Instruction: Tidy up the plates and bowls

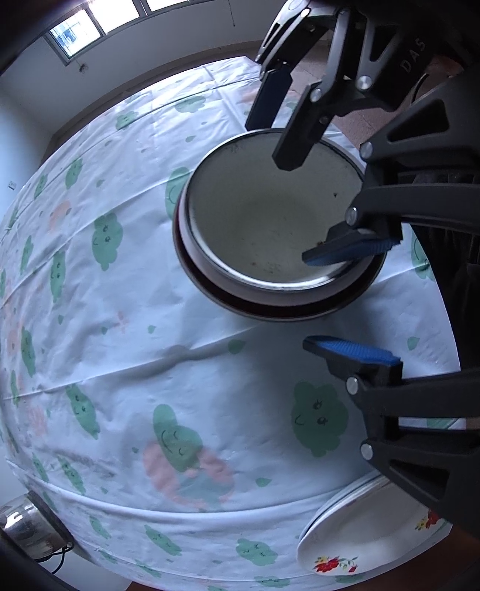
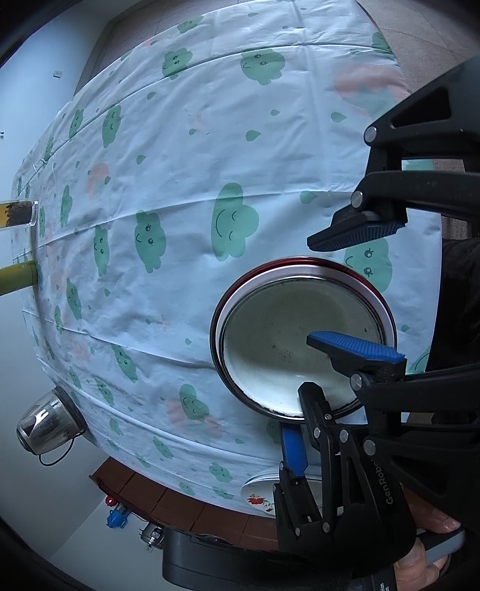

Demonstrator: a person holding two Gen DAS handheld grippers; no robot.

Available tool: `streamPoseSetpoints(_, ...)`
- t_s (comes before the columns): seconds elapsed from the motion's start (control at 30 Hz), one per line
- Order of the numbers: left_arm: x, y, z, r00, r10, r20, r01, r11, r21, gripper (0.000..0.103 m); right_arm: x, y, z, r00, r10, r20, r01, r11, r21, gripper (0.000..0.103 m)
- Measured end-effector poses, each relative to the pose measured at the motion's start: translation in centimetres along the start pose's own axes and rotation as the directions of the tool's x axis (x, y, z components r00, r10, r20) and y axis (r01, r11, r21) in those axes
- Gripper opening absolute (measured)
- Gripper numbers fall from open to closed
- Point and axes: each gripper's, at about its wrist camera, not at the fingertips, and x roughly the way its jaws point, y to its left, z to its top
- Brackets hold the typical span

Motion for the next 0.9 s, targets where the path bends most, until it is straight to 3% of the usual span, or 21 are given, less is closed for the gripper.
streamPoseSetpoints(0.6,1.6,-0.3,0.0,0.998,-0.040,-0.038,0.039,0.999,-0.034,0.040,1.5,-1.2,-0.3,1.000,-0.003,-0.009,0.003,1.000,0.002,0.047)
streamPoseSetpoints(0.73,1.6,-0.3,-0.1,0.998,-0.053,-0.036,0.052,0.998,-0.037,0.035,1.8,-1.4,-0.4,0.999,0.037,-0.012,-0.037,0.999,0.015,0.030)
streamPoseSetpoints(0.9,1.6,-0.5,-0.1,0.998,-0.046,-0.033,0.045,0.999,-0.028,0.034,1.8,-1.2,-0.3,1.000,0.028,-0.012,-0.028,1.000,-0.006,0.029)
